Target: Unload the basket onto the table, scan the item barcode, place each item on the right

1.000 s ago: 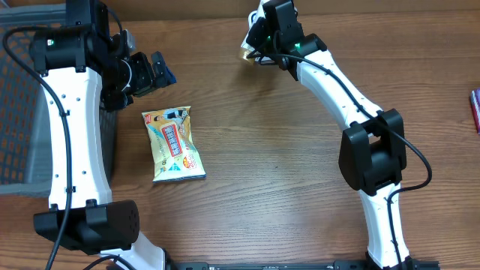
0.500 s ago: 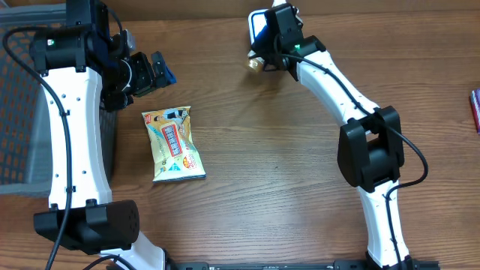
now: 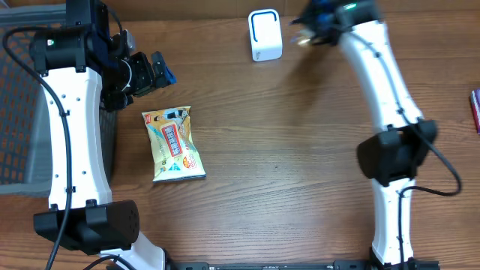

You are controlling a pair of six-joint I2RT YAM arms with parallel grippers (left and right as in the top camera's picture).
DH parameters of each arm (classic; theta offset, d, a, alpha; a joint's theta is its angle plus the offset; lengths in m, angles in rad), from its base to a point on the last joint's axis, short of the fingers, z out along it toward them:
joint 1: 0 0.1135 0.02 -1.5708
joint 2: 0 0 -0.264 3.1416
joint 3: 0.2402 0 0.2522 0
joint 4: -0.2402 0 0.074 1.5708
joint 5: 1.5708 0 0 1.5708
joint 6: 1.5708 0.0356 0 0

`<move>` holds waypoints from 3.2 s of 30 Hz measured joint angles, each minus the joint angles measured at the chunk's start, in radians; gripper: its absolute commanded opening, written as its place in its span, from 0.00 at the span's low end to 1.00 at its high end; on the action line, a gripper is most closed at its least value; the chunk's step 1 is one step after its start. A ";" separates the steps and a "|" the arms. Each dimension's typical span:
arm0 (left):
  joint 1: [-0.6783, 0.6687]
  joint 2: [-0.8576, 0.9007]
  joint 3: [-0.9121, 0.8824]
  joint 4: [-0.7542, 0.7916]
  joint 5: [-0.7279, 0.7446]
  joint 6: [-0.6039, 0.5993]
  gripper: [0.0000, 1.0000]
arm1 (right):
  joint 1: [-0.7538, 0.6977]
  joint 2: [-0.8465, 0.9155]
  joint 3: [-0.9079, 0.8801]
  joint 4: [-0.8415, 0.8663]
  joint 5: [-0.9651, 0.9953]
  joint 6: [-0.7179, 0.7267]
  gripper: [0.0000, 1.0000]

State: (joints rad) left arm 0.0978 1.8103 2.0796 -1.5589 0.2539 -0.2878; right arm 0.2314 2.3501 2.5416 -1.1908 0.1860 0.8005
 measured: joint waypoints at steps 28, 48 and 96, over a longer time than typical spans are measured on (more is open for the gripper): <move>0.000 0.000 0.000 0.000 0.000 0.000 1.00 | -1.081 -0.032 -0.375 -0.179 0.135 -0.073 0.04; 0.000 0.000 0.000 0.000 0.000 0.000 1.00 | -1.117 -0.032 -0.533 -0.110 0.093 -0.098 0.43; -0.023 0.000 -0.030 -0.001 0.052 -0.032 0.99 | -0.126 -0.319 -0.597 -0.135 -0.613 -0.505 1.00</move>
State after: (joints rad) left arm 0.0746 1.8103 2.0499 -1.5600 0.3061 -0.3199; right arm 0.1059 2.0308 1.9446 -1.3262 -0.4267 0.2955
